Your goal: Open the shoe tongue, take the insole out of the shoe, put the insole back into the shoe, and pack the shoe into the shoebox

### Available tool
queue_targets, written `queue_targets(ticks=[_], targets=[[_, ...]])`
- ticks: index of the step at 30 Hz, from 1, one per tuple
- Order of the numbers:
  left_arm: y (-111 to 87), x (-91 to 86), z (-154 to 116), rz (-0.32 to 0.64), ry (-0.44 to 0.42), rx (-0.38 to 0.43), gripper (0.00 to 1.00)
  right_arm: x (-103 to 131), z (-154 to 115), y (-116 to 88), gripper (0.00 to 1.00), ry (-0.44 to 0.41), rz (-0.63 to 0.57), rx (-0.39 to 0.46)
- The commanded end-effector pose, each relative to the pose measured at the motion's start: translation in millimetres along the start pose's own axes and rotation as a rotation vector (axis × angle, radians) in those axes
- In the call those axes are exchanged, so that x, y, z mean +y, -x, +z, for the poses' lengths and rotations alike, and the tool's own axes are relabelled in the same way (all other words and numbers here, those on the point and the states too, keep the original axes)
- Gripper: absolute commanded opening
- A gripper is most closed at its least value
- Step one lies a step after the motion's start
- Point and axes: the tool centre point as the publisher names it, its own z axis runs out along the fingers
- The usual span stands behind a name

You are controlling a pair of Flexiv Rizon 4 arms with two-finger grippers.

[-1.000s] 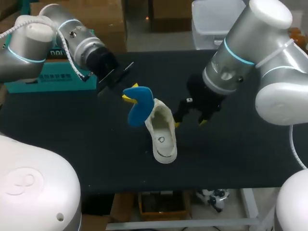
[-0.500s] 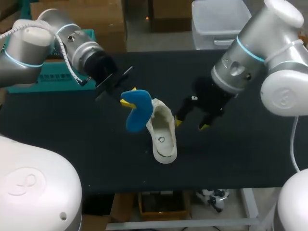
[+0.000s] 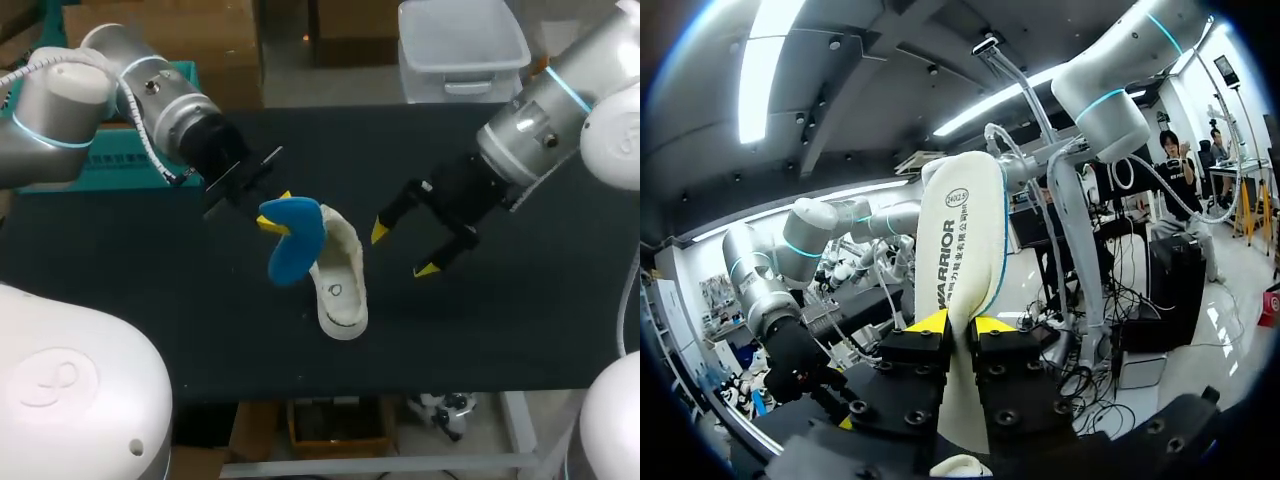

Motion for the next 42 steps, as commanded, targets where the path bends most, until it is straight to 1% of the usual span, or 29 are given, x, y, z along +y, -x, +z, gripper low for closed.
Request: queue_targets(ticks=[1, 4, 7, 8, 9, 11, 13, 15, 16, 17, 18, 19, 20, 21, 23, 26, 28, 33, 37, 40, 42], targets=[[4.6, 6.6, -1.8, -0.006, -0.022, 0.015, 0.0, 9.4, -5.4, -9.9, 1.0, -0.151, 0.016, -0.04], [6.2, 10.2, -5.2, -0.011, -0.031, 0.021, 0.0, 9.4, -5.4, -9.9, 1.0, -0.151, 0.016, -0.04], [8.2, 16.0, -9.8, -0.019, -0.063, 0.033, 0.0, 9.4, -5.4, -9.9, 1.0, -0.151, 0.016, -0.04], [8.7, 17.4, -10.6, -0.021, -0.065, 0.033, 0.0, 11.9, -5.4, -8.1, 1.0, -0.17, 0.058, 0.012], [8.7, 17.6, -10.8, -0.021, -0.066, 0.033, 0.0, 12.3, -5.1, -7.7, 1.0, -0.176, 0.071, 0.022], [8.5, 20.7, -14.2, -0.025, -0.088, 0.033, 0.0, 13.4, -4.0, -9.5, 1.0, -0.2, 0.13, 0.105], [8.7, 22.2, -16.2, -0.031, -0.094, 0.029, 0.0, 13.8, -1.5, -12.4, 1.0, -0.221, 0.154, 0.162], [9.4, 23.5, -17.7, -0.039, -0.102, 0.029, 0.0, 13.2, 0.0, -14.1, 1.0, -0.25, 0.2, 0.185], [10.4, 25.0, -19.1, -0.052, -0.116, 0.031, 0.0, 12.7, 0.9, -15.0, 1.0, -0.255, 0.214, 0.224], [11.2, 25.6, -19.8, -0.057, -0.122, 0.031, 0.0, 12.4, 1.3, -15.8, 1.0, -0.263, 0.236, 0.241], [11.5, 26.1, -20.0, -0.06, -0.13, 0.03, 0.0, 11.7, 2.1, -15.8, 1.0, -0.267, 0.26, 0.234], [12.5, 27.0, -20.7, -0.064, -0.143, 0.031, 0.0, 11.1, 3.5, -16.2, 1.0, -0.277, 0.28, 0.26], [12.6, 27.0, -20.7, -0.064, -0.142, 0.031, 0.0, 10.1, 5.3, -17.1, 1.0, -0.288, 0.294, 0.269], [12.4, 26.5, -20.2, -0.068, -0.165, 0.036, 0.0, 9.8, 5.9, -18.1, 1.0, -0.285, 0.3, 0.265], [11.9, 25.9, -19.7, -0.08, -0.185, 0.04, 0.0, 8.0, 7.6, -21.4, 1.0, -0.292, 0.312, 0.275], [11.7, 25.9, -19.7, -0.087, -0.185, 0.041, 0.0, 6.0, 9.5, -24.8, 1.0, -0.305, 0.322, 0.281], [11.3, 25.4, -19.3, -0.098, -0.203, 0.046, 0.0, 4.6, 11.3, -25.4, 1.0, -0.315, 0.342, 0.284], [10.7, 25.0, -18.9, -0.121, -0.215, 0.042, 0.0, 3.1, 13.0, -25.9, 1.0, -0.323, 0.367, 0.29], [9.9, 24.3, -18.4, -0.164, -0.246, 0.038, 0.0, 2.9, 15.1, -26.2, 1.0, -0.348, 0.409, 0.315], [9.8, 24.0, -18.2, -0.171, -0.257, 0.039, 0.0, 2.4, 16.1, -26.7, 1.0, -0.358, 0.435, 0.32], [9.7, 23.9, -18.1, -0.177, -0.26, 0.039, 0.0, 1.4, 15.6, -28.4, 1.0, -0.379, 0.461, 0.344]])
